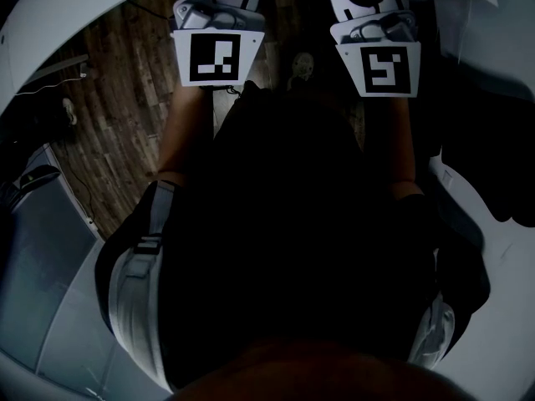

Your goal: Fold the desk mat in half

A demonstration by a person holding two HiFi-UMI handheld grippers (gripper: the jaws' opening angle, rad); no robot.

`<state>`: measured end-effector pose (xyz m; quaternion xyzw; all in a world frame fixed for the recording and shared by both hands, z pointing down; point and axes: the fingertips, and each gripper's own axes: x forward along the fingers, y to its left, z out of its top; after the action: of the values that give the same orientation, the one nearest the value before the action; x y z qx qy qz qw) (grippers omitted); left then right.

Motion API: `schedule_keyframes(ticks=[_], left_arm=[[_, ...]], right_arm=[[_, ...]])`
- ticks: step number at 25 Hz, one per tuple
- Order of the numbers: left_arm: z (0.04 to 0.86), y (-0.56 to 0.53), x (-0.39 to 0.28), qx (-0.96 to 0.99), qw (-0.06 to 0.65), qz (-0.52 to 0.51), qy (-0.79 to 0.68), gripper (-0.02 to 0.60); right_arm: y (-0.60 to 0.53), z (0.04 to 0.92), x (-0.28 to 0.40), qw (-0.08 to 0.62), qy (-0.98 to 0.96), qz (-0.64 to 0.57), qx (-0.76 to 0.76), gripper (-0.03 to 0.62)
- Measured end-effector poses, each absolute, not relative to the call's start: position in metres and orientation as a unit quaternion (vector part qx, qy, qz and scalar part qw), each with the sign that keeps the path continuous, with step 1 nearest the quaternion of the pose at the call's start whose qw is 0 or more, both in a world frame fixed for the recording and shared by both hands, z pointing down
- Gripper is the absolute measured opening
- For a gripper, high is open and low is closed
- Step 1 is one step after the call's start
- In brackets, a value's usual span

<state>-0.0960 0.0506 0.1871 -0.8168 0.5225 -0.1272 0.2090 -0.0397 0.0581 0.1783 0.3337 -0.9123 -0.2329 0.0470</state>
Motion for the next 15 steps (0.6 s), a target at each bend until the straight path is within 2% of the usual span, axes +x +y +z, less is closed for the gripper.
schedule_keyframes(ticks=[15], left_arm=[[0.200, 0.005, -0.078, -0.791, 0.210, -0.159, 0.553, 0.011]], right_arm=[[0.010, 0.189, -0.029, 0.028, -0.928, -0.226, 0.294, 0.029]])
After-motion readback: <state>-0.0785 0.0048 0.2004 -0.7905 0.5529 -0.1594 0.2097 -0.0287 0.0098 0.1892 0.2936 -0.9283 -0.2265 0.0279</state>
